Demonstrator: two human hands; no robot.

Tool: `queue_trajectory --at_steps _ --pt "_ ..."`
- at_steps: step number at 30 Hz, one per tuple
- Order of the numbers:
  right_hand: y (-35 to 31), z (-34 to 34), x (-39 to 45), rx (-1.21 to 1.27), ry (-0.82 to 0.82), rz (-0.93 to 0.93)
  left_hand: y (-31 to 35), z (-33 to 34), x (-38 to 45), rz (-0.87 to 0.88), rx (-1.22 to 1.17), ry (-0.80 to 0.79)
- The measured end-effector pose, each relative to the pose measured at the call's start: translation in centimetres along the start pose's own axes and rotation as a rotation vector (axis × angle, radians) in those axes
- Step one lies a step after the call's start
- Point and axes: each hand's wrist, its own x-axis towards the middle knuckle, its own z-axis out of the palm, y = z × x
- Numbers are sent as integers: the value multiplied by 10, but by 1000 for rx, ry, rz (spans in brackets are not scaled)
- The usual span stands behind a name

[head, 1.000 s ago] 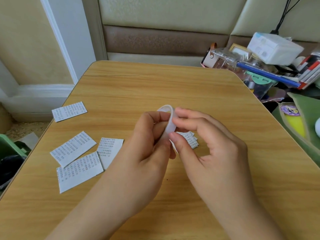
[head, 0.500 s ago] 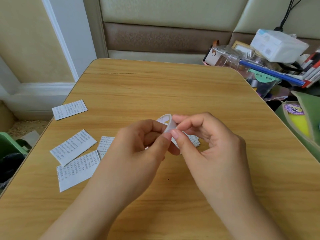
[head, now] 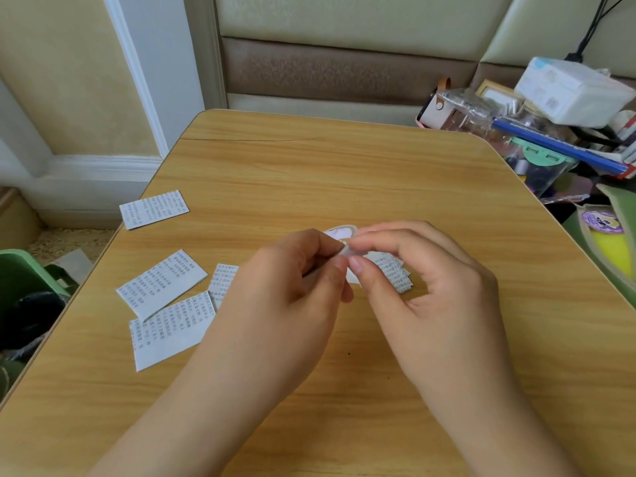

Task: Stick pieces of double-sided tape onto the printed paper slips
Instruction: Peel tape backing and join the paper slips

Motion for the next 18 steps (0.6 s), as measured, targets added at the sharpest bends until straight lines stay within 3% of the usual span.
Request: queue_trajectory --at_steps 11,18 --pt "-1 -6 2 -20 -13 -86 -1 -2 1 108 135 51" --pt "-1 -7 2 25 -47 -141 4 -4 2 3 -155 4"
